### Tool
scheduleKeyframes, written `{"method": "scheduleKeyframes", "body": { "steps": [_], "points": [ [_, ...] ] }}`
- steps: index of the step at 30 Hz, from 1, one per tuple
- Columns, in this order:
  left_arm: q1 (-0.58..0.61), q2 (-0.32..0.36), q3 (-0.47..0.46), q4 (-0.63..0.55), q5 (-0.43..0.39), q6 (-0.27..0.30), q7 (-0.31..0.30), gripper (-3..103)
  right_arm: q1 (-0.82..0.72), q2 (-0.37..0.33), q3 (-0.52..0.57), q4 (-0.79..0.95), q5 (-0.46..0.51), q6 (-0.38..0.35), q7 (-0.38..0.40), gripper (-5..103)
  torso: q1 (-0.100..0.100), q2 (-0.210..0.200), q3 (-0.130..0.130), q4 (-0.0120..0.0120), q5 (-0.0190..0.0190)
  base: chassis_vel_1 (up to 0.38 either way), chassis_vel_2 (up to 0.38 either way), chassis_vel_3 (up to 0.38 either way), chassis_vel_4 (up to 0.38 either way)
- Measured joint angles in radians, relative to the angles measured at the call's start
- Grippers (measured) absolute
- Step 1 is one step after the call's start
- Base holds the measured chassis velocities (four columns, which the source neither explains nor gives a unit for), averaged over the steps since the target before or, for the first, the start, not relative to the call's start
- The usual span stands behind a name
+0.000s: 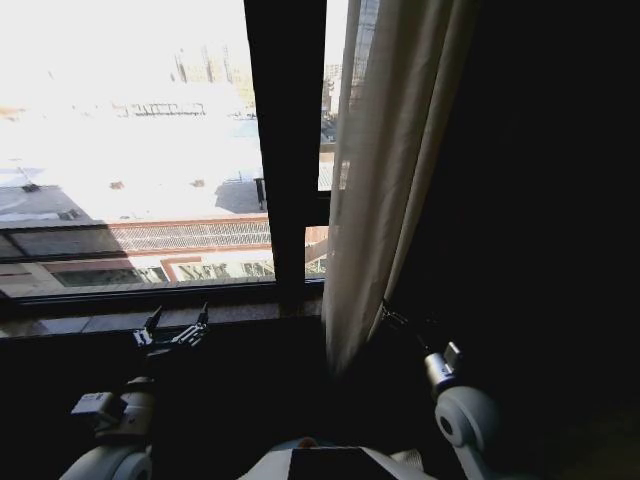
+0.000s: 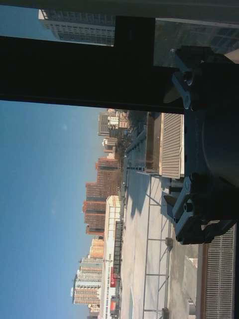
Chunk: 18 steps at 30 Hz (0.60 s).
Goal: Open the curtains by pulling them apart, changing their state from closed to fully open.
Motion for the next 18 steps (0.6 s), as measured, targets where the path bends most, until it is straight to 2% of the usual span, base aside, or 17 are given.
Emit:
{"method": "scheduleKeyframes", "body": {
  "steps": [9, 15, 18],
  "points": [
    [0.012, -0.001, 0.005, 0.000, -0.001, -0.005, 0.000, 100, 0.001, 0.003, -0.002, -0.007, -0.021, 0.004, 0.000, 100, 0.000, 0.000, 0.000, -0.0001, 0.0001, 0.063, 0.065, -0.063, -0.068],
    [0.018, 0.000, -0.001, 0.000, -0.001, -0.011, 0.000, 100, -0.001, 0.015, -0.007, -0.007, -0.033, 0.008, 0.001, 100, 0.000, 0.000, 0.000, 0.0000, -0.0003, 0.202, 0.192, -0.202, -0.191],
    [0.020, -0.001, -0.003, 0.000, -0.001, -0.014, 0.000, 100, 0.002, 0.015, -0.008, -0.011, -0.042, 0.038, -0.002, 100, 0.000, 0.000, 0.000, -0.0001, 0.0000, 0.271, 0.279, -0.278, -0.271]
  ]
}}
